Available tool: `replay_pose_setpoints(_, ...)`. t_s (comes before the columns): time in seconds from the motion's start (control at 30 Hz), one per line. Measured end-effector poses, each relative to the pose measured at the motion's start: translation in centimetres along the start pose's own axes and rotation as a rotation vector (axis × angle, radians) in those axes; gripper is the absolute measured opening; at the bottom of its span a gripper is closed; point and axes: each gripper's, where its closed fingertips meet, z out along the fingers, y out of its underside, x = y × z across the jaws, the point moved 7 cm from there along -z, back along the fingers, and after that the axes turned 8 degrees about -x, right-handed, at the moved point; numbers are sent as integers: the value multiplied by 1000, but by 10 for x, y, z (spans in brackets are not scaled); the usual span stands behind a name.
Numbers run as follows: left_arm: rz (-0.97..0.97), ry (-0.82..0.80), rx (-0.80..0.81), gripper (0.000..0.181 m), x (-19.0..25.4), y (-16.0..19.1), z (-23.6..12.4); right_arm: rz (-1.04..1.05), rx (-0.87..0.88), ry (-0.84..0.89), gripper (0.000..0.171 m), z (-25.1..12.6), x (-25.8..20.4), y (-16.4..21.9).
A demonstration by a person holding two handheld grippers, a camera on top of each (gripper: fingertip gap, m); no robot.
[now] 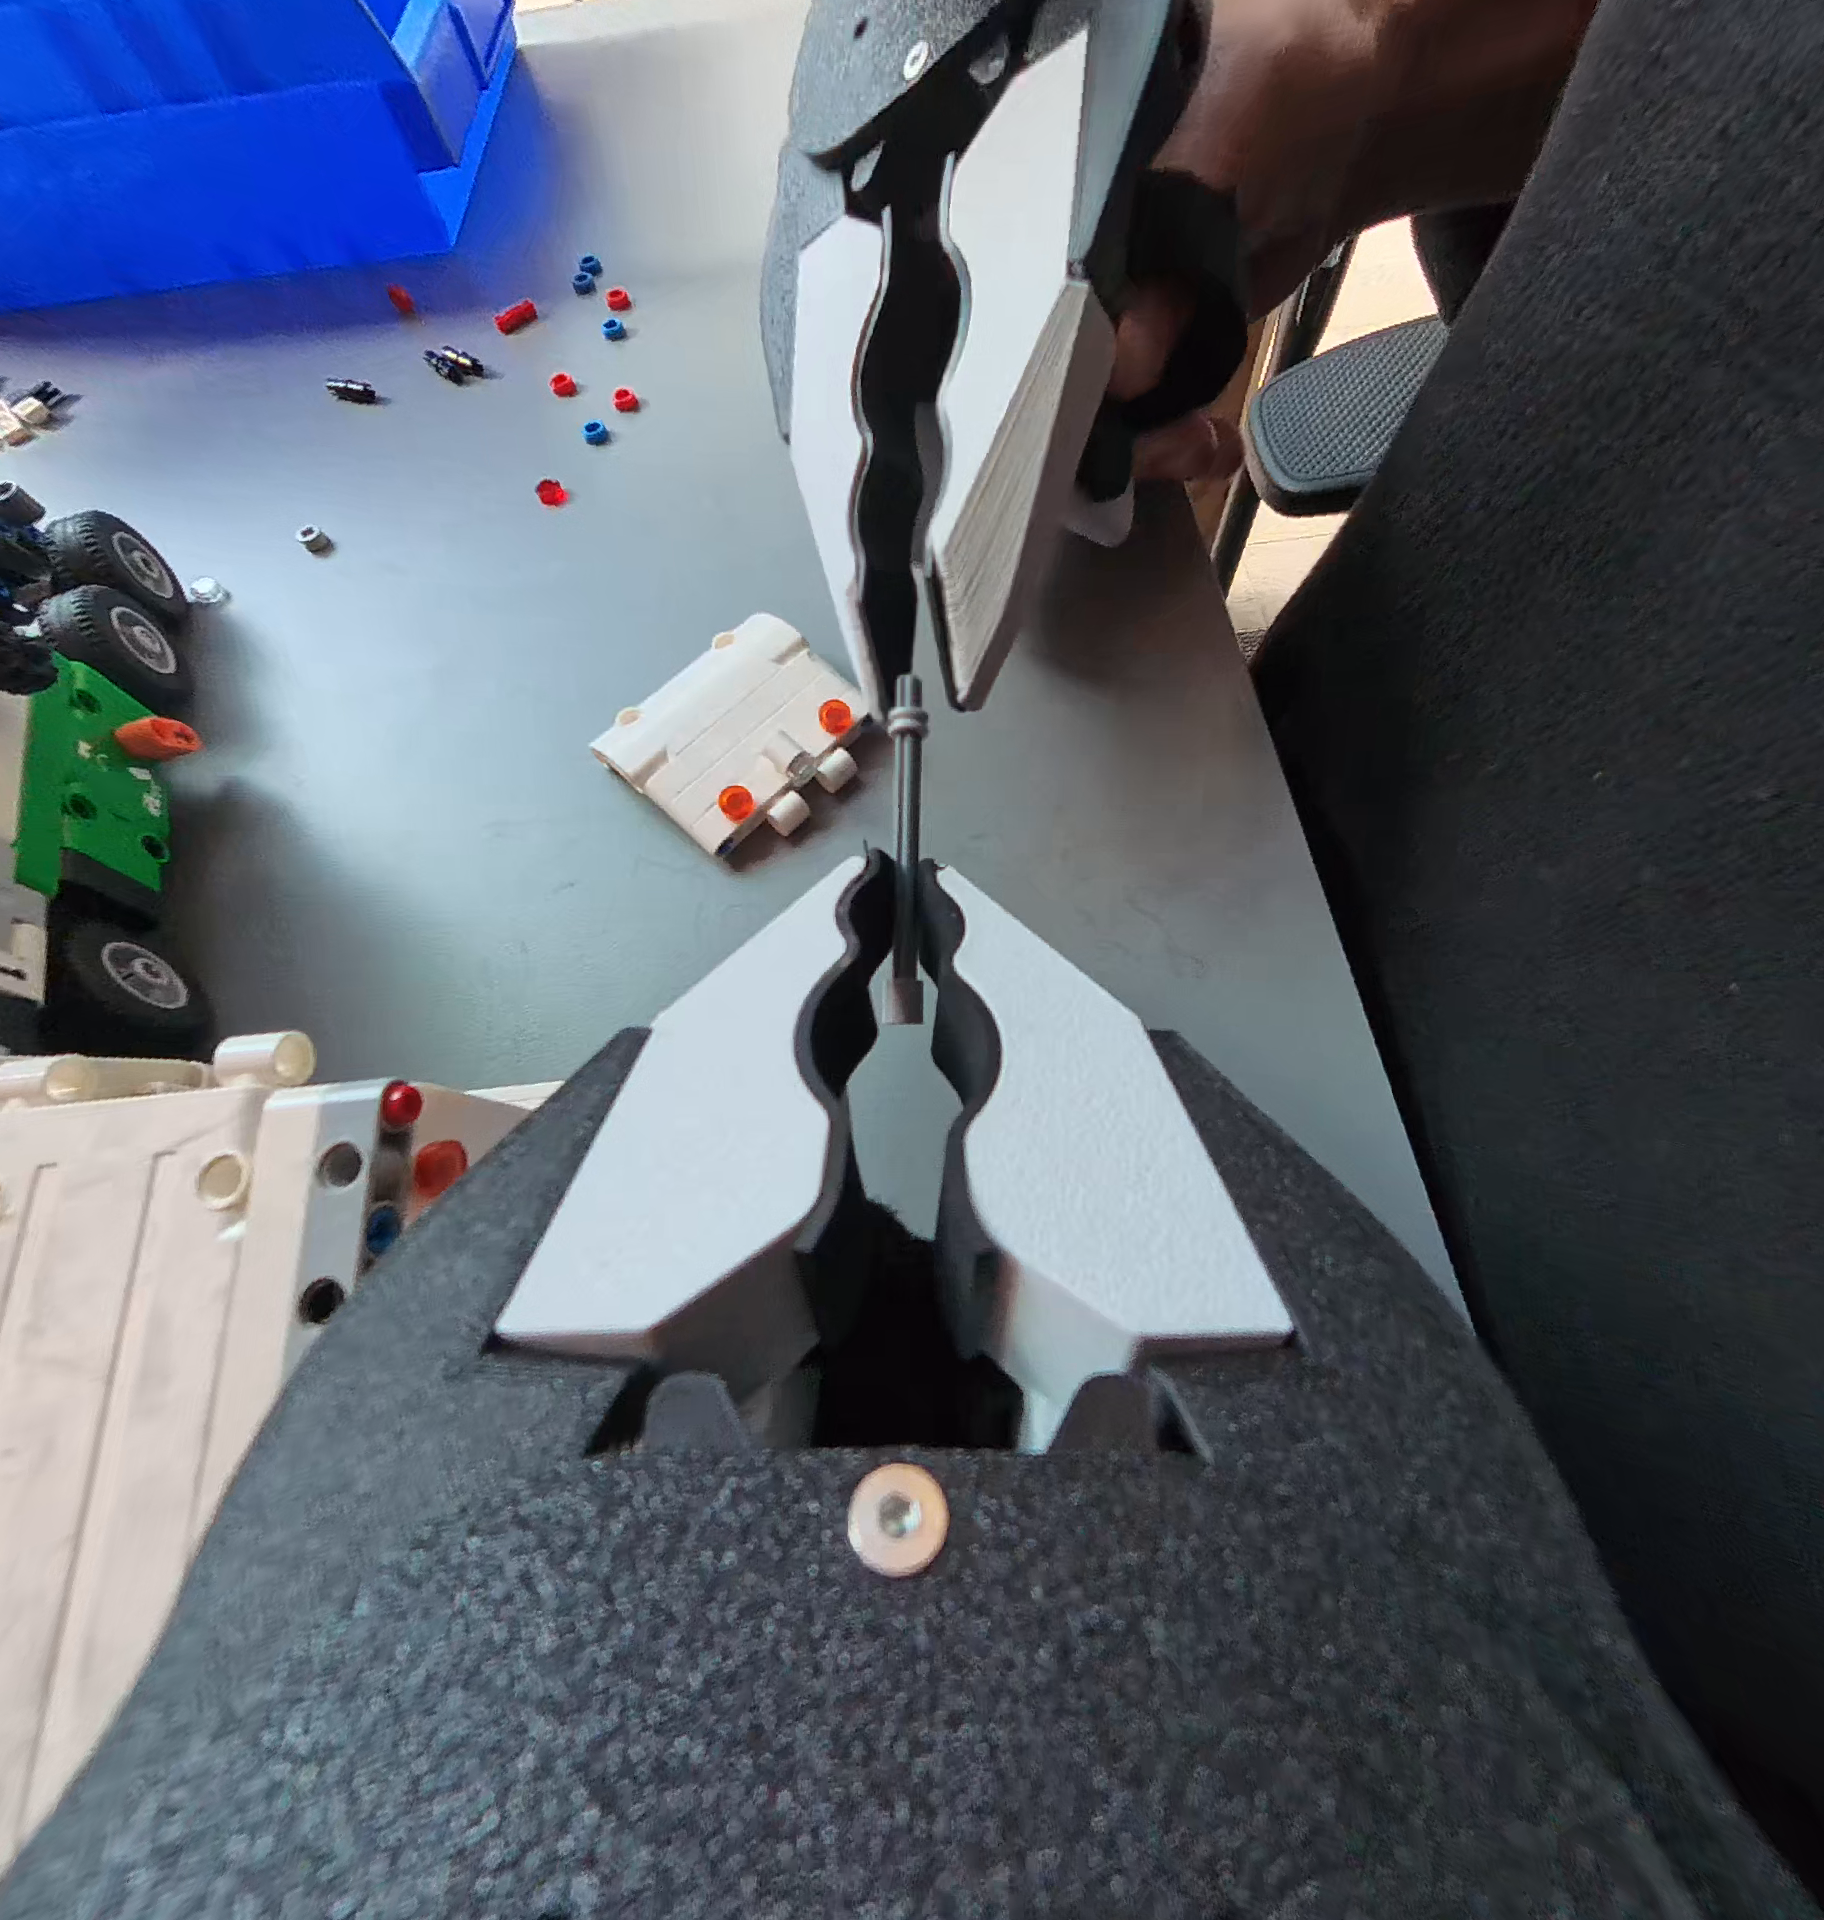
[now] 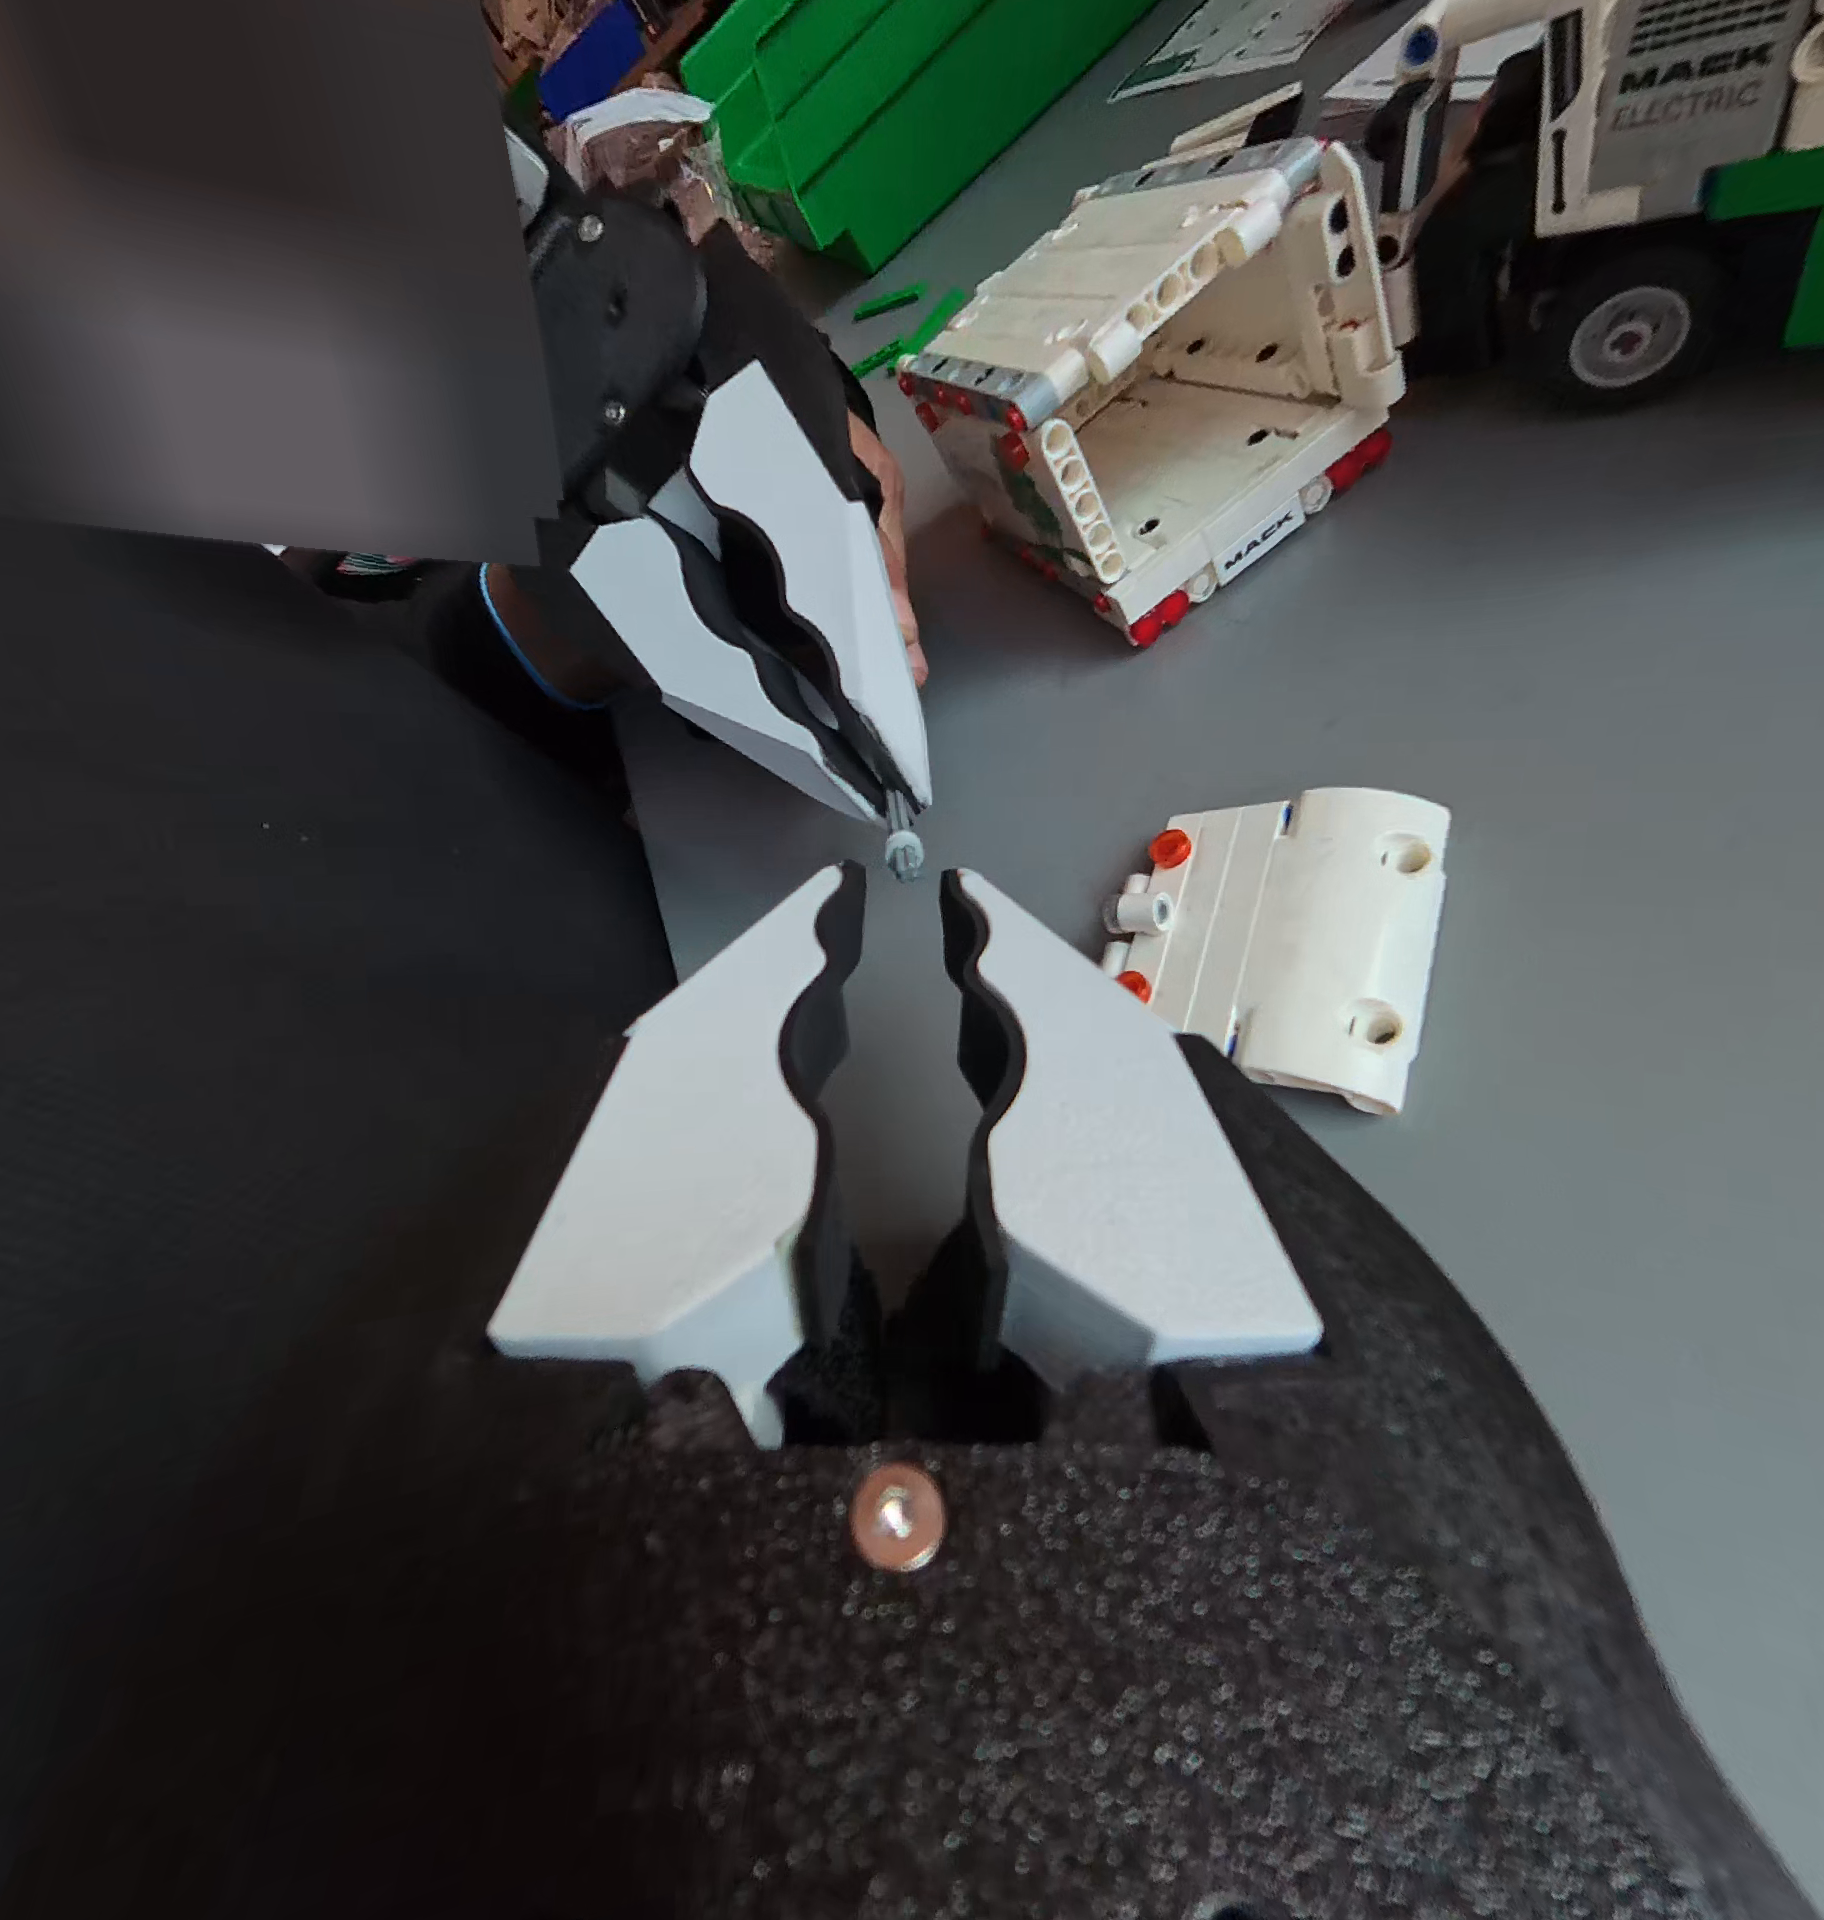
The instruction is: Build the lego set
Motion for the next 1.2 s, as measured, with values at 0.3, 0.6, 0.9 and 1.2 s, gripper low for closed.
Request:
replay_pose_setpoints(0.3, 17, -30, -2, 2, 1, 0, 0, 32, 8, -39, 3, 0, 4, -3)
replay_pose_setpoints(0.6, 18, -87, 72, 3, 1, -5, -5, 53, 52, -107, 2, -4, 3, -5)
replay_pose_setpoints(0.9, -67, -94, 131, 2, -5, -12, -8, 68, 109, -88, 2, -20, 5, -18)
replay_pose_setpoints(1.2, -474, -69, 420, 2, -24, -37, -20, 298, 671, -280, 15, -20, 12, -46)
